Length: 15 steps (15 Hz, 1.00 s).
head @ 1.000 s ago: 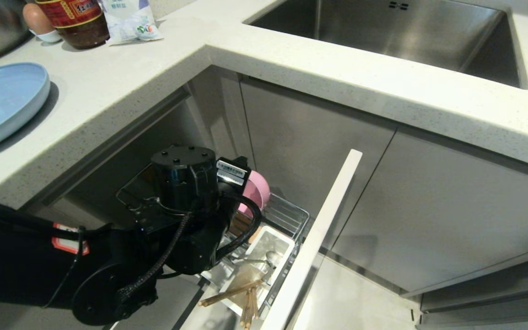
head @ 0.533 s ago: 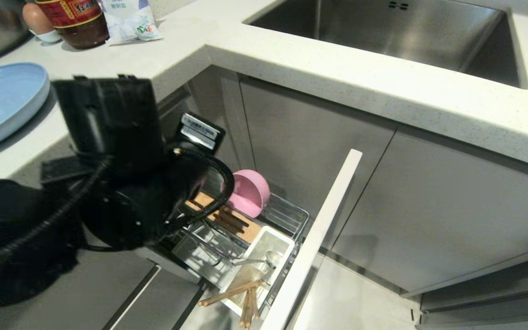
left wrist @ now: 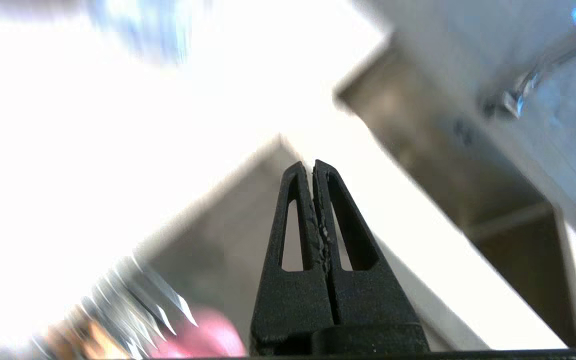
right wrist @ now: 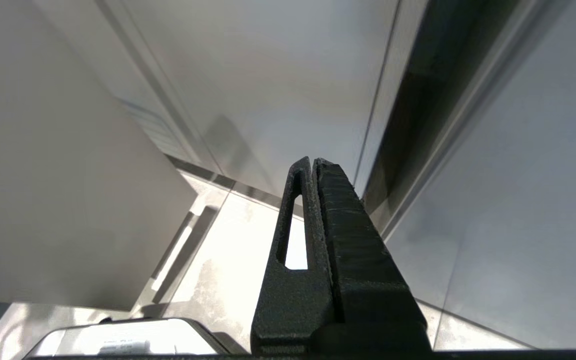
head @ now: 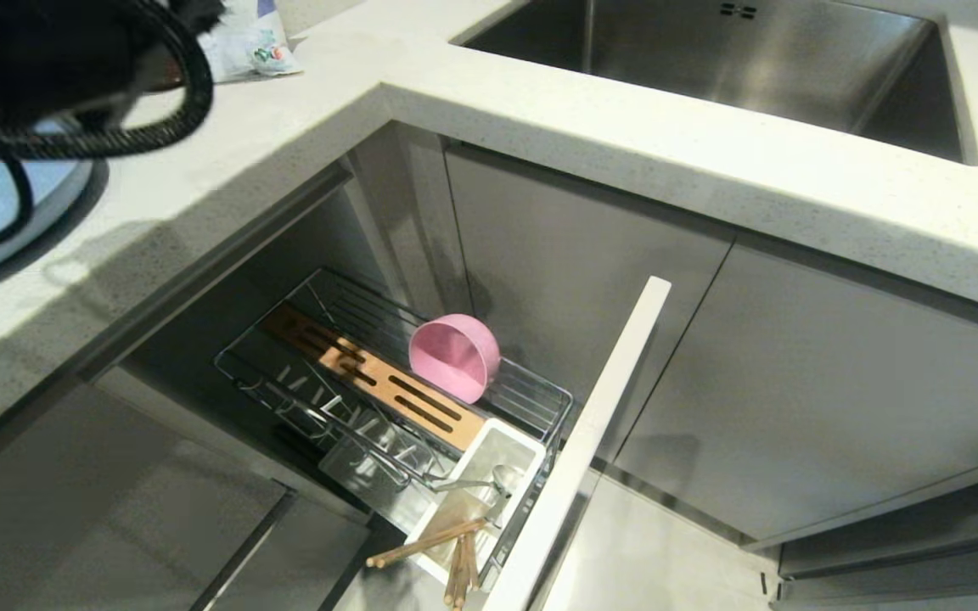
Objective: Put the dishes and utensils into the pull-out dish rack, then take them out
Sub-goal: Pick up the plate and place it in the cupboard
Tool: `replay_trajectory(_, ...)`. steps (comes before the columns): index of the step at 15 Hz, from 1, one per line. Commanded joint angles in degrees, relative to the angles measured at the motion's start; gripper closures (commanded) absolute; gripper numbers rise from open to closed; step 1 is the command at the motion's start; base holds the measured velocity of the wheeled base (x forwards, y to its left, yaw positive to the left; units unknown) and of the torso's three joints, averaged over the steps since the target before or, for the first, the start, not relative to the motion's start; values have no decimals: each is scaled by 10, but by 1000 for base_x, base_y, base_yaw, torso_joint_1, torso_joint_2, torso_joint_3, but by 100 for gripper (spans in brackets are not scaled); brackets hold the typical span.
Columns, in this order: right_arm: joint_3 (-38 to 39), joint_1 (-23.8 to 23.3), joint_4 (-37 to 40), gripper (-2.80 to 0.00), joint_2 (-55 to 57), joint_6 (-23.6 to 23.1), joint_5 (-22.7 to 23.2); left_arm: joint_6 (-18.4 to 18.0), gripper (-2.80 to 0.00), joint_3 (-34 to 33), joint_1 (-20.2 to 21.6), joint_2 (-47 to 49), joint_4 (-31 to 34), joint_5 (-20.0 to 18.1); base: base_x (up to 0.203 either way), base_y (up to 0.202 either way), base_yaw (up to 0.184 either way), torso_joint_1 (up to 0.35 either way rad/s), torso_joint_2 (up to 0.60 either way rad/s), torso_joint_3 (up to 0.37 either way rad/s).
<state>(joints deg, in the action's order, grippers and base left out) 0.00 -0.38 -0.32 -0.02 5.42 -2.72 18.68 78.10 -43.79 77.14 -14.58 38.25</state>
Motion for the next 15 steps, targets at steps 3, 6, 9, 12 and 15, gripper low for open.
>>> replay_trajectory(3,0,0,0,0,-2,0,0,-64,0,119,66,-1,123,-3,0,0,0,0,0,0)
replay_trajectory(6,0,0,0,0,-2,0,0,-56,0,152,155,1,314,-5,0,0,0,0,0,0)
replay_trajectory(9,0,0,0,0,-2,0,0,-58,0,172,187,6,395,5,0,0,0,0,0,0)
replay_trajectory(12,0,0,0,0,-2,0,0,-59,0,172,213,8,414,6,0,0,0,0,0,0)
replay_trajectory(15,0,0,0,0,-2,0,0,-62,0,171,230,16,419,28,0,0,0,0,0,0)
